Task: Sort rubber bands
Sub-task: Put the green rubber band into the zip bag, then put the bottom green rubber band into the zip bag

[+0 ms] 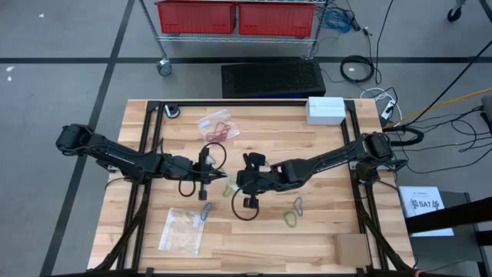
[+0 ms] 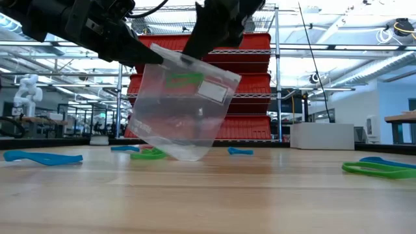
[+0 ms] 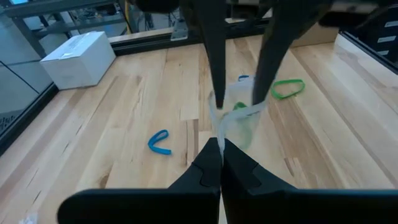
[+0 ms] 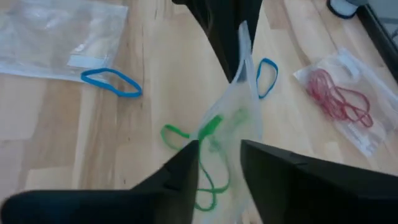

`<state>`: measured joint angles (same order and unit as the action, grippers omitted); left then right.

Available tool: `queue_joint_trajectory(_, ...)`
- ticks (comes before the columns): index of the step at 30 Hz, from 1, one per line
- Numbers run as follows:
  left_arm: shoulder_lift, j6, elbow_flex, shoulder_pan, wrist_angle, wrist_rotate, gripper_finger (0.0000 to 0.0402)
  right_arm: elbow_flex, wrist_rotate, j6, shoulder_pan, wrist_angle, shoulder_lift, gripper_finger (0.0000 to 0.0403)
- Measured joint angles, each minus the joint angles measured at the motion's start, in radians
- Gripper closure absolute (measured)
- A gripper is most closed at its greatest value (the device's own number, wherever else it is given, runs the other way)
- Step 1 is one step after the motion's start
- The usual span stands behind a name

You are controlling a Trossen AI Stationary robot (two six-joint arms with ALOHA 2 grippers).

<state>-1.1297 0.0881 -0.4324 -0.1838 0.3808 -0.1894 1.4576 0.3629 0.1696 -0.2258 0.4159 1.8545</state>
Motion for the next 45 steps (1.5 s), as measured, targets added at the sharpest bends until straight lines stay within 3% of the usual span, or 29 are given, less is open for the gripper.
queue_joint_trajectory(8,0.0,0.001,0.0,0.0,0.005,-0.004,0.0402,0.039,0.002,0.021,-0.023,0.105,-0.096,0.0206)
queue_joint_trajectory(17,0.0,0.01,0.028,0.0,0.166,0.003,0.0402,0.013,-0.03,0.36,-0.126,0.497,-0.134,0.0181)
queue_joint_trajectory(22,0.0,0.024,0.09,0.0,0.304,0.03,0.0402,-0.096,-0.104,0.541,-0.198,0.502,-0.132,0.0181)
queue_joint_trajectory(27,0.0,0.025,0.097,0.012,0.311,0.032,0.0402,-0.247,-0.166,0.677,-0.229,0.389,-0.132,0.0181)
queue_joint_trajectory(36,0.0,0.025,0.097,0.026,0.287,0.035,0.0401,-0.403,-0.21,0.66,-0.234,0.283,-0.099,0.0207)
queue_joint_trajectory(45,0.0,0.025,0.097,0.026,0.271,0.035,0.0401,-0.427,-0.279,0.586,-0.234,0.182,-0.06,0.0288)
